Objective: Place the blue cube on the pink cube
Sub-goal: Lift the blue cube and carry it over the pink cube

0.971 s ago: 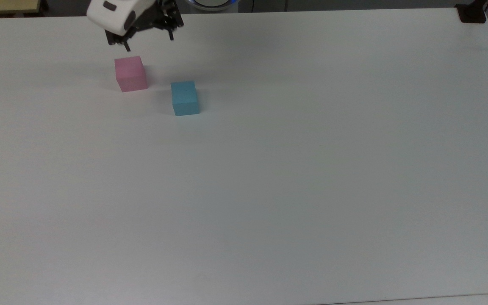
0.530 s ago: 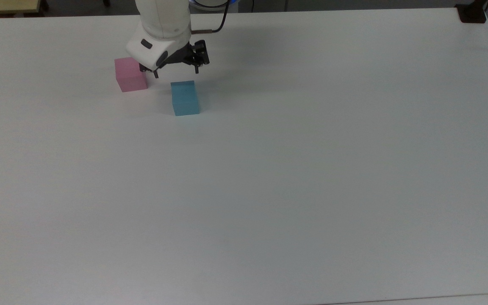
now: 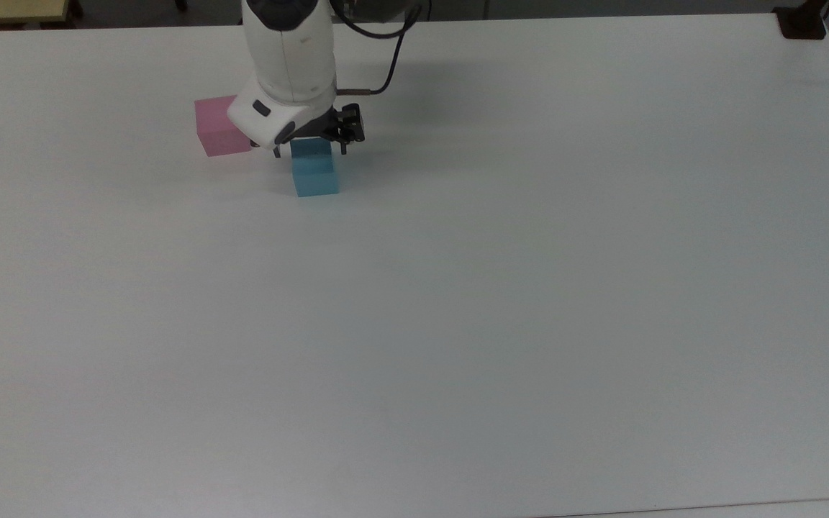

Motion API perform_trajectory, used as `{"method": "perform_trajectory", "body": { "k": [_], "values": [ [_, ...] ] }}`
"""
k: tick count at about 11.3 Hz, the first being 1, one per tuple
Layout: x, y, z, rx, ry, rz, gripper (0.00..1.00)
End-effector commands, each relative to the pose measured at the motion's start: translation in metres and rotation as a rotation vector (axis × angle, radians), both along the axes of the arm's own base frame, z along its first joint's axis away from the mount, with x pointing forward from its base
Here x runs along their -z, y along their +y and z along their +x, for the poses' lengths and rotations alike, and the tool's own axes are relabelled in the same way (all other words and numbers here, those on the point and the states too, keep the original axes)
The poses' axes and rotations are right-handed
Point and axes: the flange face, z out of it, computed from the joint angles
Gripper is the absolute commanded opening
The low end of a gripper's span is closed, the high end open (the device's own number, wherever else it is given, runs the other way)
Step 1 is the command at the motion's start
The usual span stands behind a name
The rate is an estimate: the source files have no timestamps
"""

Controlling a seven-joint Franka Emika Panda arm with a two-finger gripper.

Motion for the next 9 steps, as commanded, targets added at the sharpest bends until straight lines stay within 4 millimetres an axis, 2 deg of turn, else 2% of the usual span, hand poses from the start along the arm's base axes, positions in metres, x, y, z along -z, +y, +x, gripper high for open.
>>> {"method": "perform_trajectory", "body": {
  "k": [1, 2, 3, 5, 6, 8, 9],
  "values": [
    [0.013, 0.011, 0.002, 0.003, -0.006, -0.016, 0.82],
    [0.011, 0.014, 0.001, -0.002, -0.002, -0.017, 0.59],
    [0.001, 0.013, 0.001, 0.0, -0.009, -0.018, 0.5],
    [-0.044, 0.001, -0.01, -0.025, 0.0, -0.017, 0.47],
    [-0.063, -0.013, -0.016, -0.051, 0.026, -0.003, 0.47],
    [-0.086, -0.037, -0.027, -0.079, 0.033, 0.008, 0.48],
    [-0.086, -0.048, -0.029, -0.091, 0.039, 0.005, 0.48]
  ]
}}
